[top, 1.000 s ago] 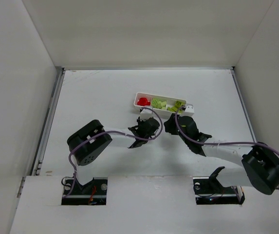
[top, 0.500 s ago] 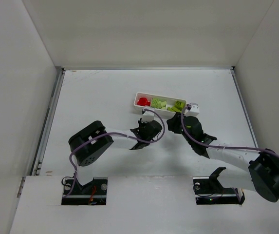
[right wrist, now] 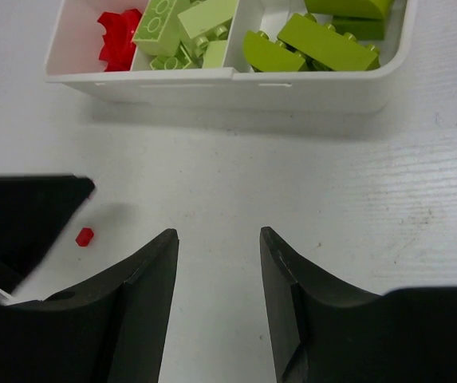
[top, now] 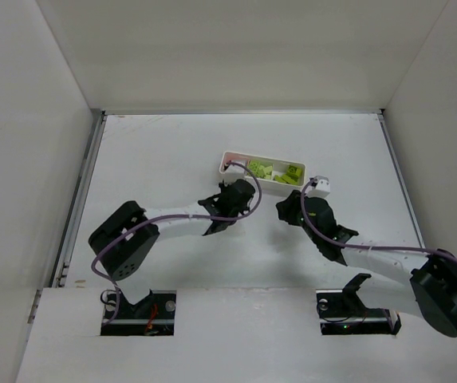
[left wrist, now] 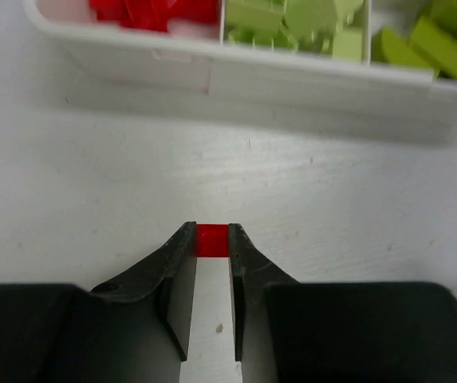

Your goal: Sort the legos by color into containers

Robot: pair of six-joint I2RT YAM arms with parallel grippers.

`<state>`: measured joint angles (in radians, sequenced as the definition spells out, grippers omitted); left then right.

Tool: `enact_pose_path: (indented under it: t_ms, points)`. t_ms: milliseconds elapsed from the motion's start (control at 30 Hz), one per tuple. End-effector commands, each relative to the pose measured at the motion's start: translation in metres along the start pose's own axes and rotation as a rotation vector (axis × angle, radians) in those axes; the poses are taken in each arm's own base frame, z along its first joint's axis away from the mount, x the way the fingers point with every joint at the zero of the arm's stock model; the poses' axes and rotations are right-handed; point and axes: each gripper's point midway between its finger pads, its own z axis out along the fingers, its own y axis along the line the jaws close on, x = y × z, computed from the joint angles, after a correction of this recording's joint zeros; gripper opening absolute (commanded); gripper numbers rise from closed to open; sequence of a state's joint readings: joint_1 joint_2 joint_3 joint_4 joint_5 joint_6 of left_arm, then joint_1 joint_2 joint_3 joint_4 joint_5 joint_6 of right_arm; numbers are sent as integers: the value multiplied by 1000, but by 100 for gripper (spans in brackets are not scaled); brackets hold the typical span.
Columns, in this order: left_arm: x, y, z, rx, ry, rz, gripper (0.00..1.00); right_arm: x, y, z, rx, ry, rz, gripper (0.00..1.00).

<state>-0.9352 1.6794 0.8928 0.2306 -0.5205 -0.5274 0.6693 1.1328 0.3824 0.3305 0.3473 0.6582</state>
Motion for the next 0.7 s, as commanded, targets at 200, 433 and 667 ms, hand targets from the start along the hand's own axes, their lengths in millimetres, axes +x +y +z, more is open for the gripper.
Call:
enact_pose_path:
  t_ms: [200, 433, 667]
  points:
    - [-110, 7, 33, 14, -155, -93, 13, 16, 15, -1, -32, 14, 56, 51]
    - [-118, 16, 78, -27, -137, -104, 29, 37, 31, -4, -52, 57, 32, 51]
    - [-132, 31, 57, -23, -174, -169, 42, 57, 53, 2, -80, 111, -10, 51]
